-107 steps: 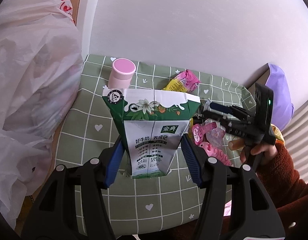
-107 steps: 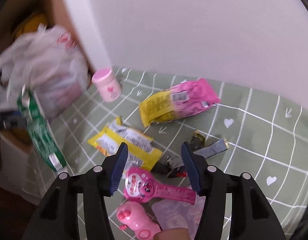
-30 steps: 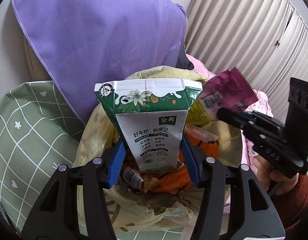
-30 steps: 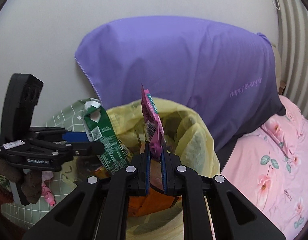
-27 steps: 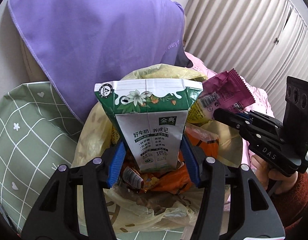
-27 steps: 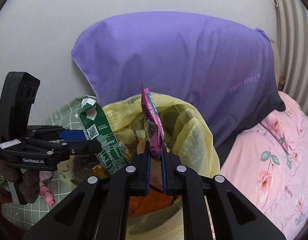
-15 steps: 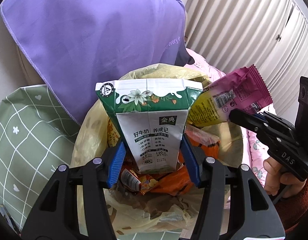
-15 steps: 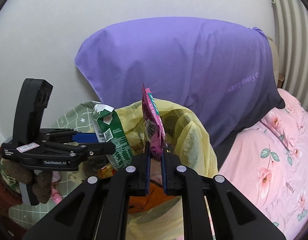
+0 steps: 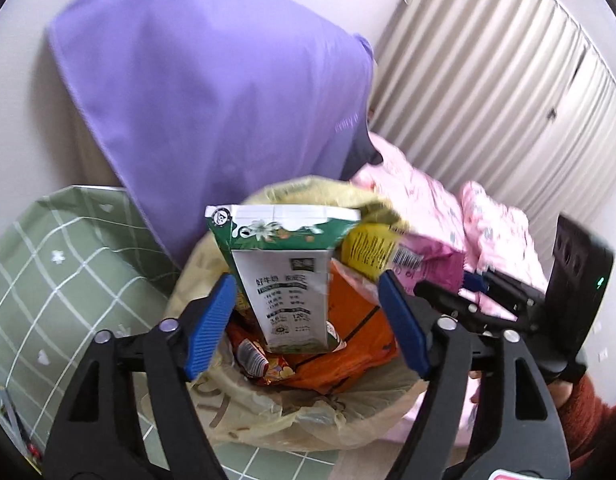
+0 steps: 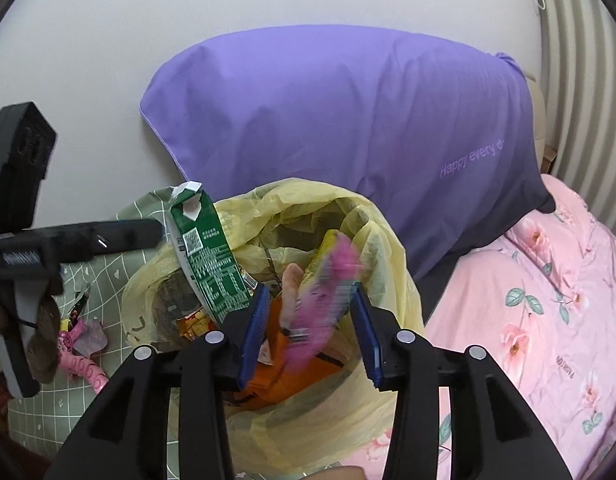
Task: Collect trash
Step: 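Carry the milk carton and pink-and-yellow packet into the yellow bag and open both grippers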
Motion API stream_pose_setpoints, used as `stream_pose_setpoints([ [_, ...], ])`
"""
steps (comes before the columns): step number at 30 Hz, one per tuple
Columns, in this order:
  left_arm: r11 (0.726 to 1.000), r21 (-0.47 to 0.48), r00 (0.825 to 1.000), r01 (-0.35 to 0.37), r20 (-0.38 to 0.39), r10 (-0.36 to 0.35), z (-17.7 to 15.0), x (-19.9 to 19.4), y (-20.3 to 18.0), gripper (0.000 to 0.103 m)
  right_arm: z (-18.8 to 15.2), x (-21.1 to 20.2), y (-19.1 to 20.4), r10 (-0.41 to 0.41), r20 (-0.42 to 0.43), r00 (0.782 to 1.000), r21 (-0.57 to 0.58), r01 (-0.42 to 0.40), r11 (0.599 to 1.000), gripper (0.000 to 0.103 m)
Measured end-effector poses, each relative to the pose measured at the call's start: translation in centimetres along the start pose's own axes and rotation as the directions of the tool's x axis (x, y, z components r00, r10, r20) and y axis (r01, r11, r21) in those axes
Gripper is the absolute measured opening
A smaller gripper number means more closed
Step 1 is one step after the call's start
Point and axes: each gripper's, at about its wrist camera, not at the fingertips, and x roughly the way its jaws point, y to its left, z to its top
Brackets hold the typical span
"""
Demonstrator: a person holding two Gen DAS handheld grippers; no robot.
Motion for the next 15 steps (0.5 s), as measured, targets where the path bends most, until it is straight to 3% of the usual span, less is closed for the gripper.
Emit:
stream_pose_setpoints([
  [4,0.999,-0.041,0.996,-0.016,0.083,0.019,-0.9,-4.0,0.7,0.074,0.0,-1.8,0.6,-0.013,0.037,0.999,-0.004,0.013,1.0,0.044],
  [7,0.996,-0.063,0.986,-0.067,0.146,0.076,-2.2,-7.0,1.9,0.075,0.3,-3.5,1.6,-0.032,0.098,0.995,-0.025,0.035,0.999,0.044],
  [11,0.976,-0.11,0.958,-0.188,0.196,0.207,-4.7,-10.6,4.5,0.075,1.3,-4.7,3.2,0.0,0.136,0.991,-0.046,0.006,0.999,0.045],
  [15,0.923,-0.19,0.913,-0.334,0.177,0.367,-8.4,-13.8,8.5,0.076,2.1,-3.8,5.3,0.11,0.127,0.986,-0.068,-0.102,0.992,0.054],
])
